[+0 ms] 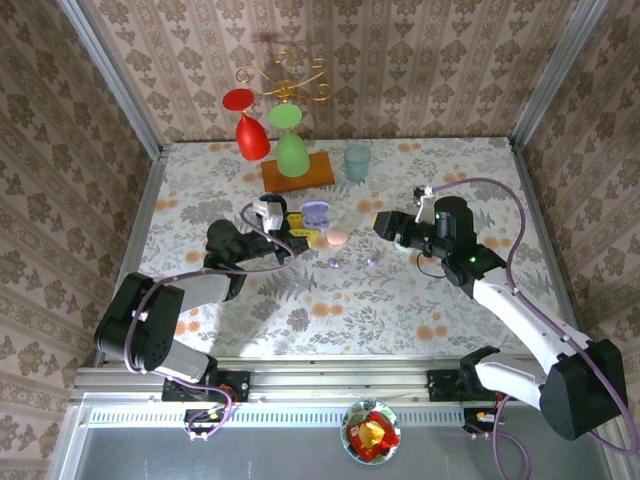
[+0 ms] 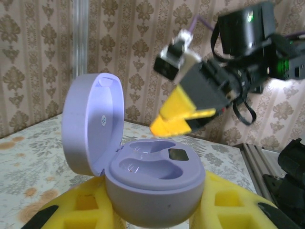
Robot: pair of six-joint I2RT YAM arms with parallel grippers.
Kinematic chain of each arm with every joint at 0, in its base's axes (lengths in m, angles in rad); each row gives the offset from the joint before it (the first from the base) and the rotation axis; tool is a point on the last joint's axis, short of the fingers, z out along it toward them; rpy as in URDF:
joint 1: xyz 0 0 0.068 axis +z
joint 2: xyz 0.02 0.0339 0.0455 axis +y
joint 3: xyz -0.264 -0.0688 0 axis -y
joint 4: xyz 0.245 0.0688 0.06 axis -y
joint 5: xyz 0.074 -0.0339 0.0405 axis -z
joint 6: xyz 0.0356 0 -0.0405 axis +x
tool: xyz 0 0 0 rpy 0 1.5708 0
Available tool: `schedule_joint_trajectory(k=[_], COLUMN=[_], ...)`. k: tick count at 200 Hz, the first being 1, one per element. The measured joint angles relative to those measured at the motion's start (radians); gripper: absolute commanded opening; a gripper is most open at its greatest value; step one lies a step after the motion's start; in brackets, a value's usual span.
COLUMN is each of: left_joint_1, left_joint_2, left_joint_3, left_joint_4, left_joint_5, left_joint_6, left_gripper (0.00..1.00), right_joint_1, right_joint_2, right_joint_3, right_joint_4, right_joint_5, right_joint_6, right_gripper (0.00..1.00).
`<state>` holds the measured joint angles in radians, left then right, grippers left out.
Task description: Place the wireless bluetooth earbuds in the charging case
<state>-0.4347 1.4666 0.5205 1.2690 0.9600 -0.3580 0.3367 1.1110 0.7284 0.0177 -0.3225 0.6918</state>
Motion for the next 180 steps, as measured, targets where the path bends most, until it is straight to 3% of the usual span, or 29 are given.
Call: schedule_joint_trajectory(k=[26,60,109,180], left_joint_1=[0.006,0.006,0.006,0.006], left_joint_2=[-0.008,-0.008,-0.008,-0.008], left_joint_3=[-0.004,-0.004,-0.016,-0.017], left_joint_4=[0.0,0.0,0.0,0.0], left_joint_5=[-0.003,-0.004,-0.014,-0.018], left_joint_6=[0.001,0.004,0.013,0.023], left_gripper=[0.24,0.24,0.24,0.24], right_joint_1=[0.0,0.0,0.0,0.002], right_joint_2=[0.077,0.22,0.382,0.48], right_joint_3=[-0.032,-0.081,-0.129,-0.135], right_joint_4=[0.005,0.046,0.153,0.273], right_joint_5=[0.04,0.054,0.038,-0.004], right_joint_6=[0.154,0.312,0.451,0.544], right_gripper=[0.49,0.35,0.33,0.33])
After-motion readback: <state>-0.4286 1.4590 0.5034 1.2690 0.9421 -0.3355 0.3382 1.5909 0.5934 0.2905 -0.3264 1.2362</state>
